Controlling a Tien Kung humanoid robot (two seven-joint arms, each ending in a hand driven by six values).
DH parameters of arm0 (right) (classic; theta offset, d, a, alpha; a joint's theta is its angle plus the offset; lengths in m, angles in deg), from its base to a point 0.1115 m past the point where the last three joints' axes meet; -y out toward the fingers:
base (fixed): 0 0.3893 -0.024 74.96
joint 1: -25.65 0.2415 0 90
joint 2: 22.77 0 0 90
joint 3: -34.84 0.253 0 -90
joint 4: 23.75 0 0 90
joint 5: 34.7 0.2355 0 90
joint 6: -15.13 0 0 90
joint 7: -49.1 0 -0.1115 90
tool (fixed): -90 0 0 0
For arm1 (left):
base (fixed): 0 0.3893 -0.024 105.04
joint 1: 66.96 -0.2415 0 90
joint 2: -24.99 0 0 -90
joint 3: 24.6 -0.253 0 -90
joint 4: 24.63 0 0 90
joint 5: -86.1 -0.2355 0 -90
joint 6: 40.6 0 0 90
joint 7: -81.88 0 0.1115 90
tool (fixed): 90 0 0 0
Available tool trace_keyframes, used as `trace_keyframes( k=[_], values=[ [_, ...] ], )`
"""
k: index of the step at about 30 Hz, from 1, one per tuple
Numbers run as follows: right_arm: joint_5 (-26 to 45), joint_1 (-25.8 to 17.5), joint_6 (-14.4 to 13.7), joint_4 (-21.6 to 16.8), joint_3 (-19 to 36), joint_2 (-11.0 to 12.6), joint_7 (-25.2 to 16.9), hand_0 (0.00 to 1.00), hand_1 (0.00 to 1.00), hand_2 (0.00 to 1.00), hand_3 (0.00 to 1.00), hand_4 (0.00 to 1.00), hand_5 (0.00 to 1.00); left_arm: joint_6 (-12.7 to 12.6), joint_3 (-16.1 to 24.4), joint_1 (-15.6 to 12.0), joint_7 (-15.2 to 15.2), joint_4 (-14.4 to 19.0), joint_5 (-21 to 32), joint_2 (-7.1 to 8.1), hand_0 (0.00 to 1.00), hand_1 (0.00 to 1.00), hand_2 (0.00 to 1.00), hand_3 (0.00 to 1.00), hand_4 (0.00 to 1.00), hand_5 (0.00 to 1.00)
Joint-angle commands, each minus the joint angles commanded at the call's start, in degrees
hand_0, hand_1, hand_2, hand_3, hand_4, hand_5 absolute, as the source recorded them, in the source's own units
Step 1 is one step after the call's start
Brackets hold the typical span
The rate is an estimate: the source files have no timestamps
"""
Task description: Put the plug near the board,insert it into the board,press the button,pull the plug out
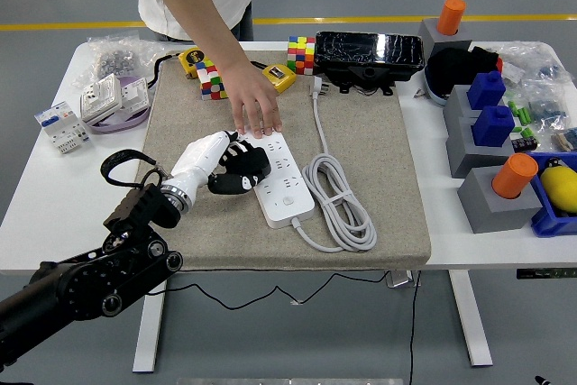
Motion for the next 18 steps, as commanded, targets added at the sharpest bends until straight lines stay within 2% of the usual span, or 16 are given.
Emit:
trace_keyframes(
  k=[4, 5, 7, 11, 15, 18],
  values=[
    [-0.03, -0.01, 0.03, 0.02, -0.01, 0.02, 0.09, 0.542, 0.644, 0.661, 0.558, 0.899, 0.419, -0.48, -0.15, -0.03, -0.28, 0.03, 0.10, 0.05, 0.321, 0.397, 0.475, 0.510, 0.604, 0.047],
    [-0.02, -0.04, 0.04, 0.04, -0.04, 0.02, 0.09, 0.542, 0.644, 0.659, 0.558, 0.898, 0.421, -0.55, -0.05, -0.10, -0.44, 0.07, 0.15, 0.09, 0.312, 0.382, 0.465, 0.505, 0.586, 0.005],
    [-0.06, -0.08, 0.07, 0.06, -0.07, 0.01, 0.13, 0.542, 0.644, 0.659, 0.558, 0.898, 0.421, -0.84, 0.19, -0.27, -1.14, 0.27, 0.48, 0.23, 0.312, 0.382, 0.465, 0.505, 0.586, 0.005],
    [-0.11, -0.08, 0.09, 0.10, -0.13, -0.02, 0.15, 0.542, 0.643, 0.660, 0.559, 0.899, 0.420, -1.53, 1.38, -0.92, -3.92, 1.45, 1.79, 0.88, 0.308, 0.380, 0.460, 0.500, 0.590, 0.007],
    [-0.17, -0.07, 0.06, 0.04, -0.07, -0.06, 0.12, 0.542, 0.643, 0.660, 0.559, 0.899, 0.420, -1.95, 4.31, -2.88, -7.57, 3.07, 2.42, 2.01, 0.308, 0.380, 0.460, 0.500, 0.590, 0.007],
    [-0.21, -0.09, 0.08, 0.08, -0.13, -0.08, 0.15, 0.542, 0.643, 0.661, 0.557, 0.899, 0.420, -3.17, 6.54, -3.87, -10.02, 2.14, 2.98, 2.48, 0.311, 0.387, 0.460, 0.499, 0.603, 0.010]
  ],
)
